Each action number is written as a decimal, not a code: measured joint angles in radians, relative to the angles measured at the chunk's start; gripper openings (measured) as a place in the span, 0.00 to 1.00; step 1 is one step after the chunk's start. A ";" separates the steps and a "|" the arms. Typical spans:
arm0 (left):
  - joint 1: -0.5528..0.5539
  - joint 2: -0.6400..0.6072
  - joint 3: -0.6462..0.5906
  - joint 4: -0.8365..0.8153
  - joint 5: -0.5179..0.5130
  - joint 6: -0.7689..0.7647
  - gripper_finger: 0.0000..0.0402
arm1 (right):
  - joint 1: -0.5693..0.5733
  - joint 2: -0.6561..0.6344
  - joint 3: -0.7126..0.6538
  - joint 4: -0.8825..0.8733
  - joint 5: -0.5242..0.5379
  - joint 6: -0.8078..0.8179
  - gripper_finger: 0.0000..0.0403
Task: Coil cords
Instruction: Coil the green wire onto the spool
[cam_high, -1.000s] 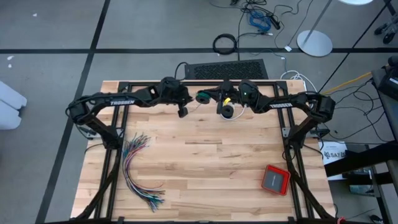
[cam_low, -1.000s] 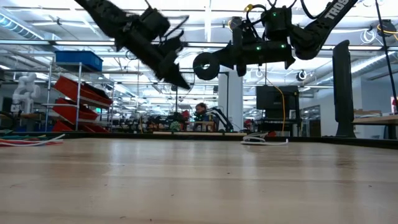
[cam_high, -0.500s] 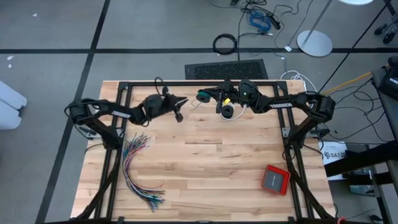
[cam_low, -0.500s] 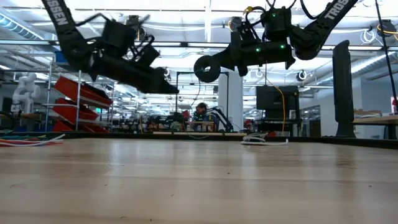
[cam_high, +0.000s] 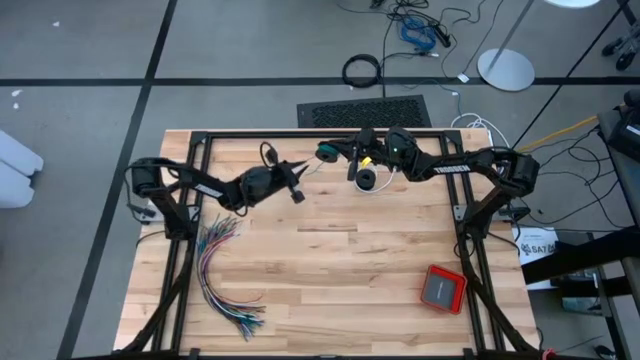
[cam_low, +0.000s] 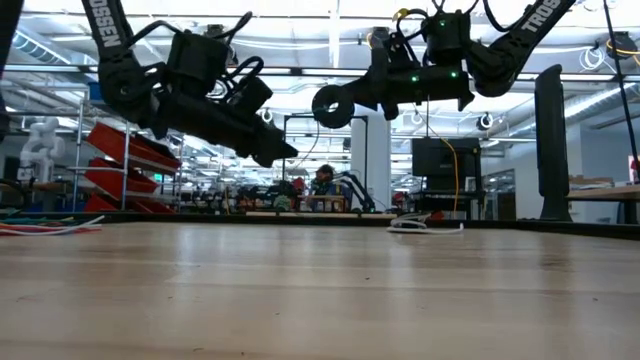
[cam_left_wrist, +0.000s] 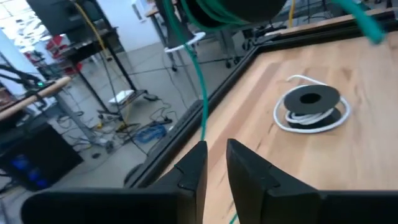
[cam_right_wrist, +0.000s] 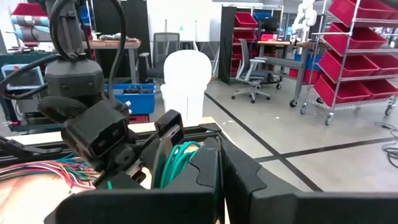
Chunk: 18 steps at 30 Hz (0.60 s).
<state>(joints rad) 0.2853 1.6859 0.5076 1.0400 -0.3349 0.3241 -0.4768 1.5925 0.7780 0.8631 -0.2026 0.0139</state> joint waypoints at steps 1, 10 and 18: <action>-0.004 0.002 0.000 0.004 -0.012 0.004 0.18 | 0.000 0.000 0.000 0.000 -0.002 0.000 0.00; 0.003 0.049 0.020 0.001 -0.069 -0.003 0.31 | 0.000 0.000 0.000 0.007 -0.004 -0.008 0.00; 0.002 0.175 0.134 -0.002 -0.190 0.000 0.31 | 0.000 0.000 0.000 0.011 -0.004 -0.008 0.00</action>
<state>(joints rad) 0.2874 1.8612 0.6411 1.0382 -0.5253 0.3243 -0.4767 1.5929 0.7780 0.8740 -0.2066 0.0063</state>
